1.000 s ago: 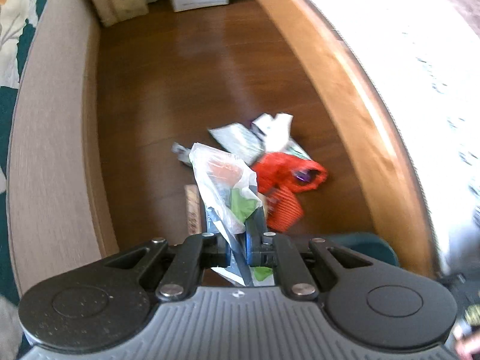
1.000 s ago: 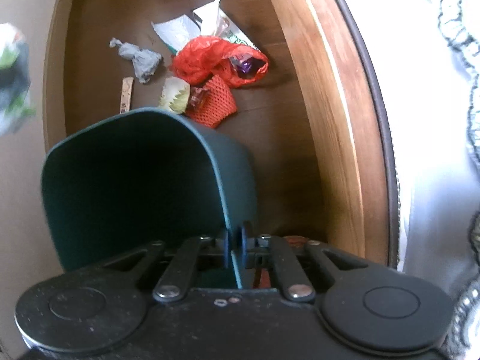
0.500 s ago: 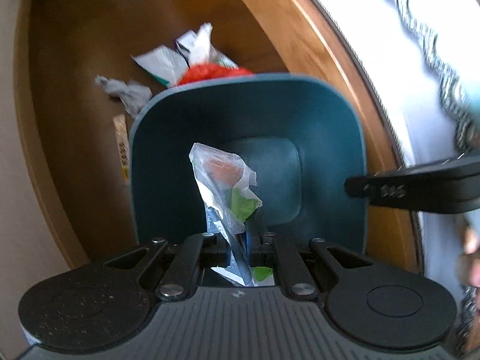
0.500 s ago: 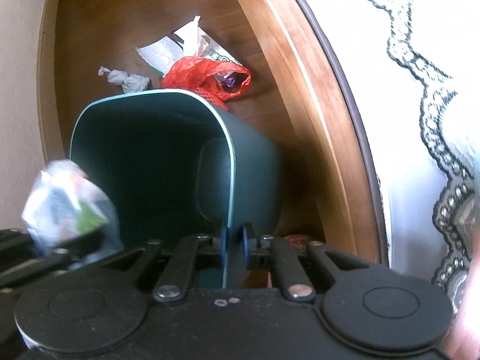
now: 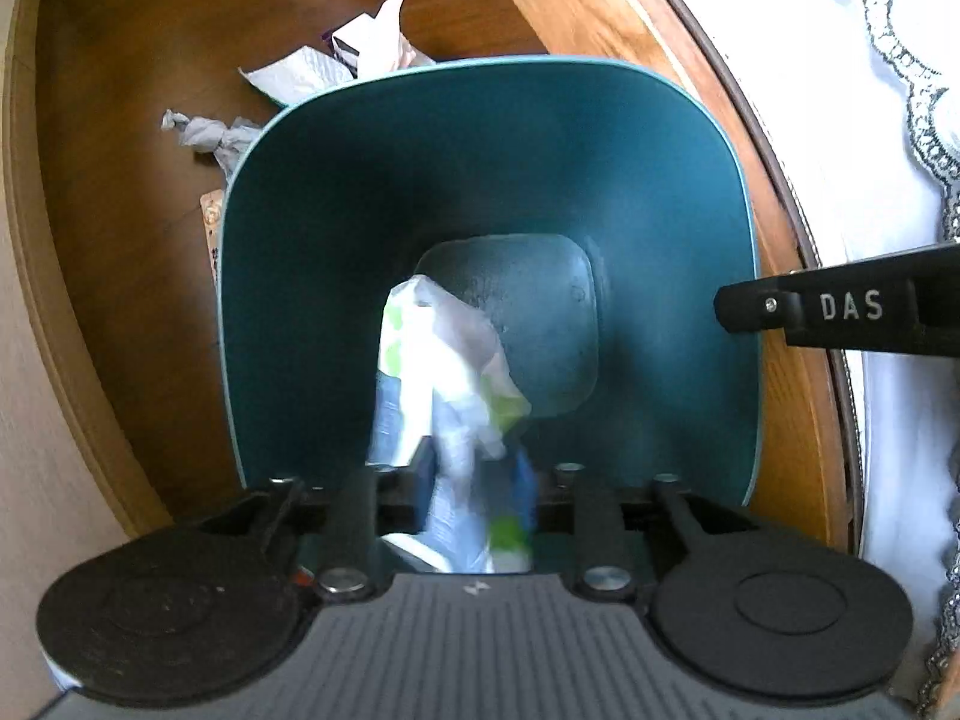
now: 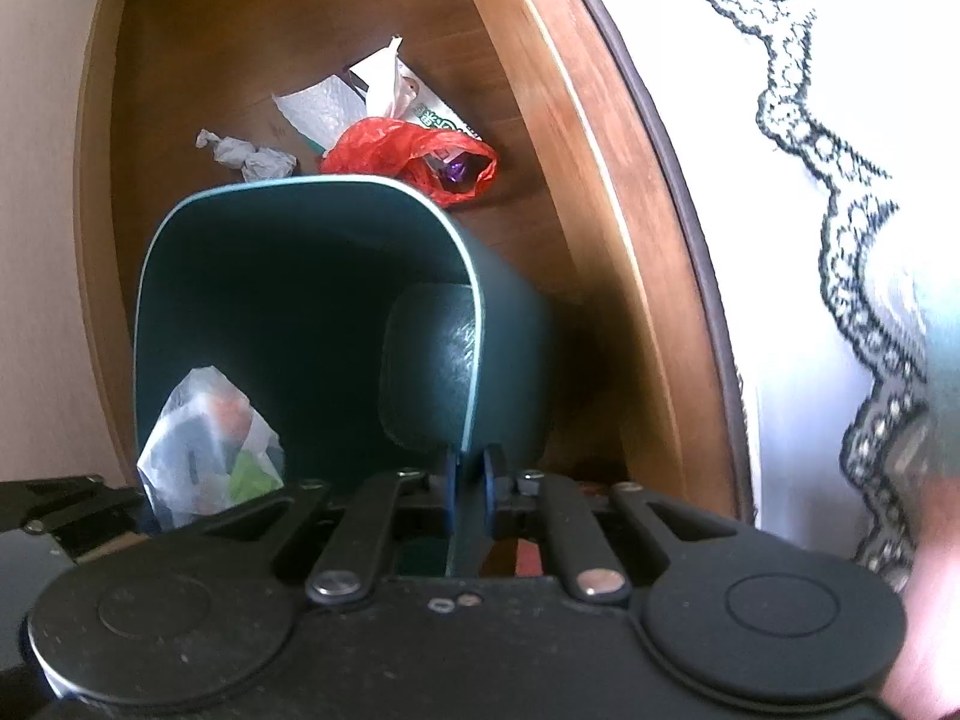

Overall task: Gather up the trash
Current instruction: 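Carry the plastic bag into the bin and open the left tool, then grasp the coffee stick packet on the floor with the left tool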

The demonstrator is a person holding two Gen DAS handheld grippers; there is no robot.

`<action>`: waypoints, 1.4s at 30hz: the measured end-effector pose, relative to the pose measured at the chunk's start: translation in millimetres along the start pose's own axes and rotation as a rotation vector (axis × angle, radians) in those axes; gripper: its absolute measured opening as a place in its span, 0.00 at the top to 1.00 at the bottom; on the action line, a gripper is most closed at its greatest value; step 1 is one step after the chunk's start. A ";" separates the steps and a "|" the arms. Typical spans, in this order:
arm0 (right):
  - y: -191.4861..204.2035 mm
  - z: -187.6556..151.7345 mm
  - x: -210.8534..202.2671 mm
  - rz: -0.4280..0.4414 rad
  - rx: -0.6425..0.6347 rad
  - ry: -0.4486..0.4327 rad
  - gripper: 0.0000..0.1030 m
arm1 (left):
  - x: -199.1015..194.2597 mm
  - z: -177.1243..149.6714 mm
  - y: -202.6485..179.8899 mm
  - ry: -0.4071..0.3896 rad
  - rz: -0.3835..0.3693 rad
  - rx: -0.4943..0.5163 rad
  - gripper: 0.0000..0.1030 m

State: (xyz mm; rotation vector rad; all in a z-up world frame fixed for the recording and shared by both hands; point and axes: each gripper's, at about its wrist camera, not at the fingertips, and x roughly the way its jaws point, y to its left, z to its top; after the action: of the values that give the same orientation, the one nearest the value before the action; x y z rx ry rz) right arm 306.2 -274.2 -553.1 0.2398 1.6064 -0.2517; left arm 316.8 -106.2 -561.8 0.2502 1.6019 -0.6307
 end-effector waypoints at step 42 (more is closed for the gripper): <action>-3.2 1.5 45.1 -0.085 -0.056 0.086 0.92 | 34.1 90.1 168.2 -0.233 0.264 -0.328 0.43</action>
State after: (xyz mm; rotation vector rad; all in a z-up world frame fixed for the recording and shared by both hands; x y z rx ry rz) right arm 304.4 -277.7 -598.1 0.1414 1.7088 -0.2645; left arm 474.3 -22.7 -637.9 0.1353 1.3911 -0.1811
